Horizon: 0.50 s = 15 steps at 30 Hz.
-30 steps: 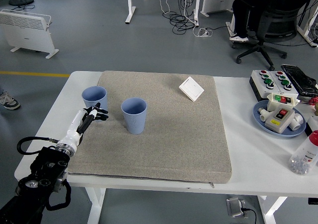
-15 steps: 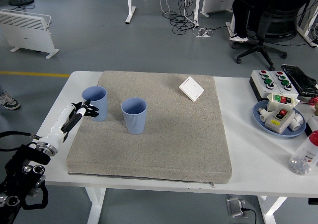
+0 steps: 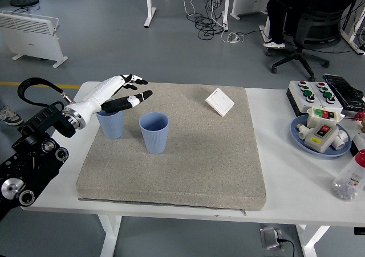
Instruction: Push cup pick cup insert cup
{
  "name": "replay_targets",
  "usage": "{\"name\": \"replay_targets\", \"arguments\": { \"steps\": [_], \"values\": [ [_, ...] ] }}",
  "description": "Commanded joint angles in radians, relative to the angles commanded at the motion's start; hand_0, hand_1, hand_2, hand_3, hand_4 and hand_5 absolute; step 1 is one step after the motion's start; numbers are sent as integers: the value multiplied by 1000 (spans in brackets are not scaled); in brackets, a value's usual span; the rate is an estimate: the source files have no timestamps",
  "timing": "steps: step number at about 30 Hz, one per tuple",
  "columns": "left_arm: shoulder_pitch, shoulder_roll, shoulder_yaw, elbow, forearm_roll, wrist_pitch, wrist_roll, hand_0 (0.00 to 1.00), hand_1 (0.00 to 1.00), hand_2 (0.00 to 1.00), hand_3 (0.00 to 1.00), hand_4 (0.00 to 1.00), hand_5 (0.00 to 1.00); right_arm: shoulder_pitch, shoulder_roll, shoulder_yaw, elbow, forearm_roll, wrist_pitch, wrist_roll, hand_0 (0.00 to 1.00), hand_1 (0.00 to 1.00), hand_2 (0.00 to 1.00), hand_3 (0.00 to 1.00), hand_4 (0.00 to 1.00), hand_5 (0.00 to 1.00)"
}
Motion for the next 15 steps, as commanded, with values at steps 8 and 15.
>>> {"name": "replay_targets", "arguments": {
  "steps": [8, 15],
  "values": [
    [-119, -85, 115, 152, 163, -110, 56, 998, 998, 998, 998, 998, 717, -4, -3, -7, 0, 2, -2, -1, 755, 626, 645, 557, 82, 464],
    [-175, -154, 159, 303, 186, -124, 50, 998, 998, 998, 998, 998, 694, -8, -8, -16, 0, 0, -3, -3, 756, 627, 646, 558, 82, 464]
  ]
}}
